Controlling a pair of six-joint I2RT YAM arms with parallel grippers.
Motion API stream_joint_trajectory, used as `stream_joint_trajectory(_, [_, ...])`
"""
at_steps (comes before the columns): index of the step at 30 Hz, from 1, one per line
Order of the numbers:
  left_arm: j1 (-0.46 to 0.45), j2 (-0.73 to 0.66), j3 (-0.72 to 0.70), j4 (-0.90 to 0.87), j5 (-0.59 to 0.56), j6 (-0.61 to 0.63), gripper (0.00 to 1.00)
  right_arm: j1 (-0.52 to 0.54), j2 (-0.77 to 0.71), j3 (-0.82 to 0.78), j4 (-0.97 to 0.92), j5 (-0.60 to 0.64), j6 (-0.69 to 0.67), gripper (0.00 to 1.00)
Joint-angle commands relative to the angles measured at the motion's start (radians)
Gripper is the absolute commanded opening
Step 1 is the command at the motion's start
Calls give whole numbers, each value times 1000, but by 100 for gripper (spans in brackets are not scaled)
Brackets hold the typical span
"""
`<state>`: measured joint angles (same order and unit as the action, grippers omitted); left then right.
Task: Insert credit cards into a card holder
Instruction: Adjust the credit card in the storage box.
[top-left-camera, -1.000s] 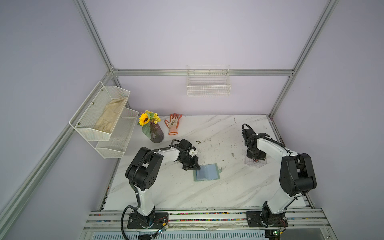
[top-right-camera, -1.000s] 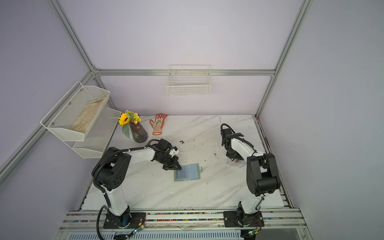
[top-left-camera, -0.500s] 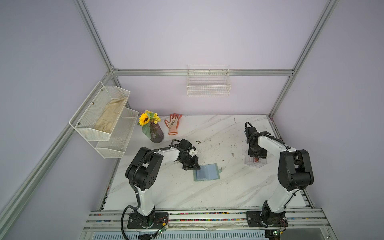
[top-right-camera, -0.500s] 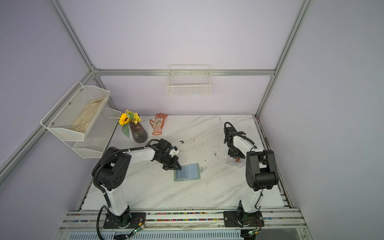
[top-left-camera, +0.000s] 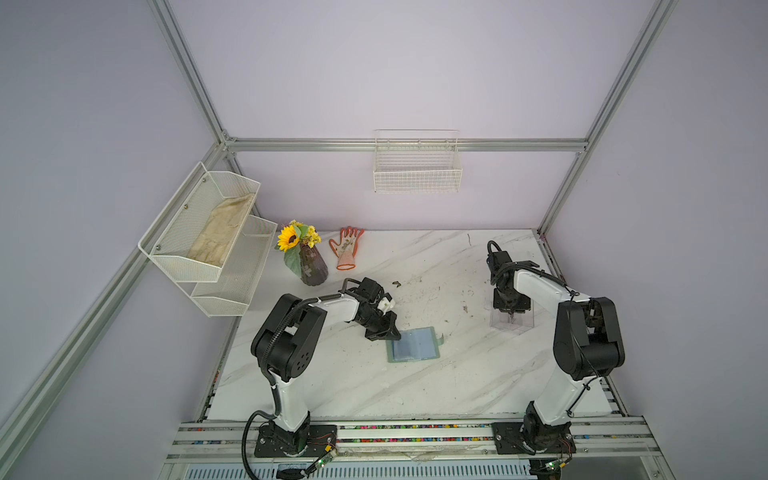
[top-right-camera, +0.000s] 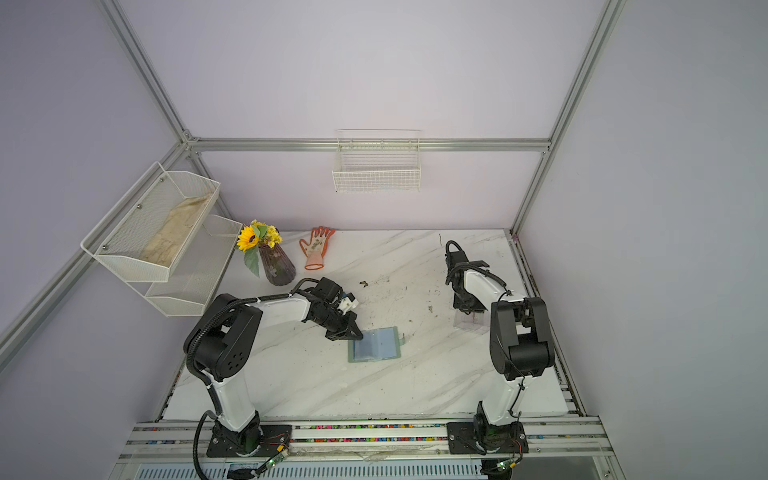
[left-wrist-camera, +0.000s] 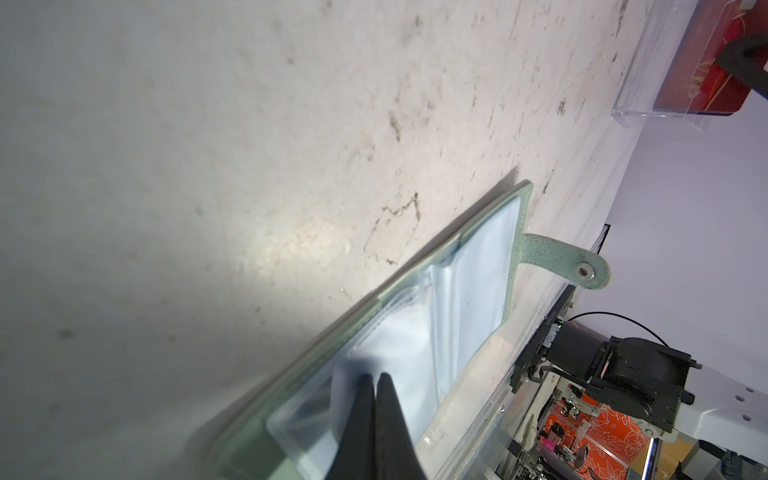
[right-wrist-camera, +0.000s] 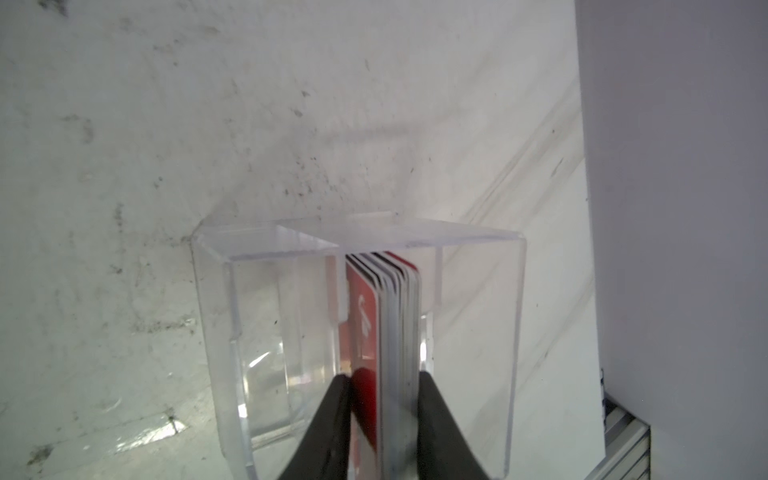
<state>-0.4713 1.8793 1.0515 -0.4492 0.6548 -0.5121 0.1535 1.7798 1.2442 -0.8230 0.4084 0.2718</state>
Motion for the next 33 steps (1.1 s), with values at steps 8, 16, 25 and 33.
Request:
stream_joint_trajectory(8, [-9, 57, -30, -83, -124, 10, 0, -8, 27, -32, 46, -102, -51, 10])
stream_joint_trajectory(16, [-9, 59, -25, -84, -122, 9, 0, 42, 27, -34, 71, -254, -120, 1])
stream_joint_trajectory(25, [-9, 57, -24, -87, -119, 9, 0, 151, 101, -15, 64, -340, -176, 0])
stream_joint_trajectory(33, [-9, 66, -18, -86, -119, 9, 0, 170, 112, -9, 50, -246, -142, 7])
